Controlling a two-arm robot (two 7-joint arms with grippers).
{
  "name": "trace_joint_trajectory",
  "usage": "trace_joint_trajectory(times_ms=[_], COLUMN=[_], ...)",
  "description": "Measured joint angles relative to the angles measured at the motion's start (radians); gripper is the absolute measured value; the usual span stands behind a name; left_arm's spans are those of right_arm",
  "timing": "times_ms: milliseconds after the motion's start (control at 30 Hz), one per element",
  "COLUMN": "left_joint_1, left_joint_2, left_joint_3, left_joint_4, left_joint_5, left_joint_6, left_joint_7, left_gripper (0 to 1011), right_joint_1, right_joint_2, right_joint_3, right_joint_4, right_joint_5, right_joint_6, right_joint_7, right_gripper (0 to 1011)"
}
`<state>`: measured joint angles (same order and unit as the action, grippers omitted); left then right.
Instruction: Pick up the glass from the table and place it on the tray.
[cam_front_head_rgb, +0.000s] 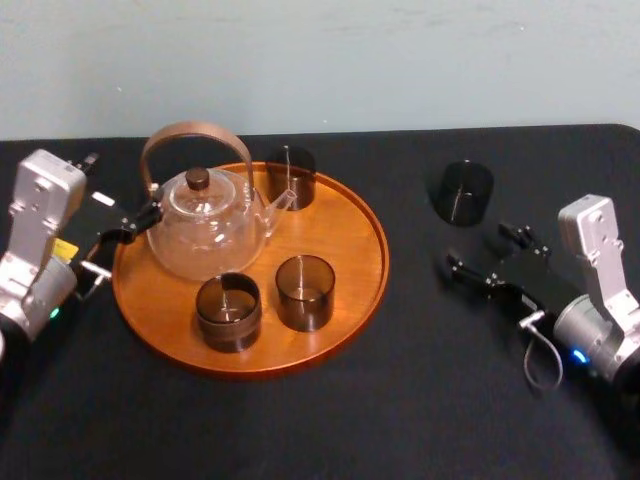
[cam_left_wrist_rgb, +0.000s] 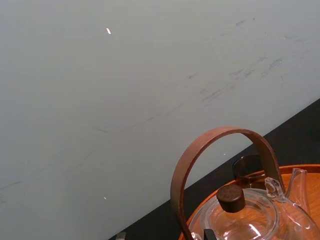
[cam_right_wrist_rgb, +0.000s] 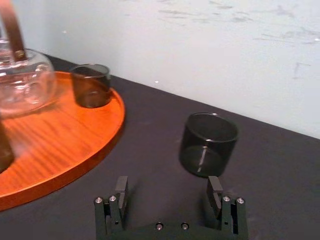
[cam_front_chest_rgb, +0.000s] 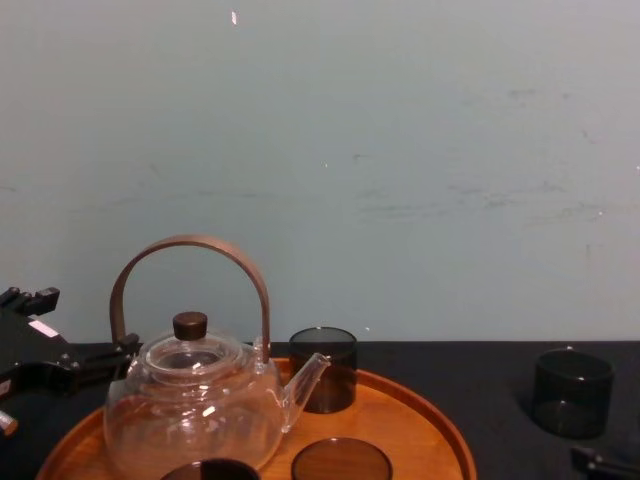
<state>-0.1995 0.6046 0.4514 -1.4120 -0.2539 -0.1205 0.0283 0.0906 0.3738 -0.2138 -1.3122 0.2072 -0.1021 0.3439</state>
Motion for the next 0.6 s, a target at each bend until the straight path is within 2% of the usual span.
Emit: trace_joint_trajectory(times_ms=[400,600], left_joint_1=[0.0,0.0], left_joint_2=[0.0,0.0], left_joint_3=[0.0,0.0], left_joint_4=[0.0,0.0], left_joint_5=[0.0,0.0], left_joint_6=[0.0,0.0], left_joint_7=[0.0,0.0], left_gripper=[1010,1010], right_joint_1=[0.098,0.155], right_joint_2=[-0.024,-0.041], right_joint_3=[0.016,0.017], right_joint_4=[0.104,0.183], right_joint_5=[0.004,-0.005], right_joint_6=[0.023,0.027], right_joint_7=[0.002,0.0], right_gripper=[1002,1002])
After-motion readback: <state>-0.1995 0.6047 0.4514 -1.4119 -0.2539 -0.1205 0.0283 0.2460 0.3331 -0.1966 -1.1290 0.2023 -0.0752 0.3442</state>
